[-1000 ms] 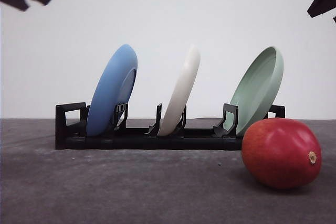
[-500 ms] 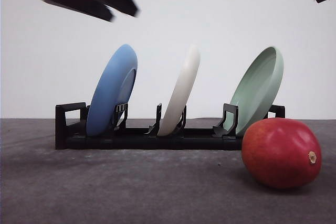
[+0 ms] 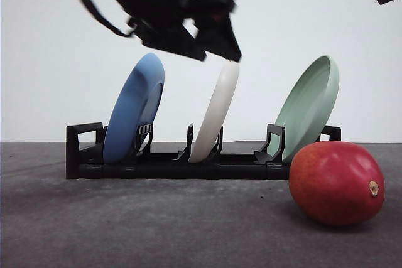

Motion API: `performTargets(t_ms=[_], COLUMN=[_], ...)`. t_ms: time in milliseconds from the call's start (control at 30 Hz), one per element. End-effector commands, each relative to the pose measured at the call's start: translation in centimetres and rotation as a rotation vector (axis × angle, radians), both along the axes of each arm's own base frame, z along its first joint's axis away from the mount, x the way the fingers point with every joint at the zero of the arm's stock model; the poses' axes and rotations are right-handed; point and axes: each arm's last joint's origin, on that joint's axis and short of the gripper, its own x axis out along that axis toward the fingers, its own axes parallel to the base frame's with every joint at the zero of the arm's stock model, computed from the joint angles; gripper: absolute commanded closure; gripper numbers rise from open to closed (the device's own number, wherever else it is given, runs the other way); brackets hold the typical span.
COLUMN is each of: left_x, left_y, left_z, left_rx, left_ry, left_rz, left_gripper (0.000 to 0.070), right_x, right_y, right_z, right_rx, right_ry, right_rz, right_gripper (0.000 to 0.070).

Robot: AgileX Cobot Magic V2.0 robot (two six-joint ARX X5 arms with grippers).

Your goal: Place pomegranate in white plate

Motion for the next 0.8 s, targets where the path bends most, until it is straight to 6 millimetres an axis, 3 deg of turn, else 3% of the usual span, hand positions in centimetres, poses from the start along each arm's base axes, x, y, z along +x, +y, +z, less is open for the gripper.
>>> performTargets(t_ms=[0, 333, 533, 767], left_x=[0.8, 3.4, 3.4, 3.1], left_y=[-1.2, -3.4, -3.4, -3.4], left_z=[-0.1, -1.8, -1.8, -1.8], left_rx=[-0.038, 0.033, 0.036, 0.054], left_ry=[0.029, 0.081, 0.08, 0.096], left_rz=[0.033, 0.119, 0.13, 0.125], left_gripper=[0.0281, 0.0287, 0.0515, 0.0663], right_x=[0.0, 0.0, 0.0, 0.0], right_y=[0.1, 0.1, 0.1, 0.1], right_z=[0.4, 0.4, 0.5, 0.5], right_rx=[0.007, 0.007, 0.009, 0.01], right_ry=[-0.015, -0.015, -0.021, -0.023], right_rz=[0.003, 0.002, 0.002, 0.002], right_gripper=[0.0282, 0.0282, 0.0282, 0.0282])
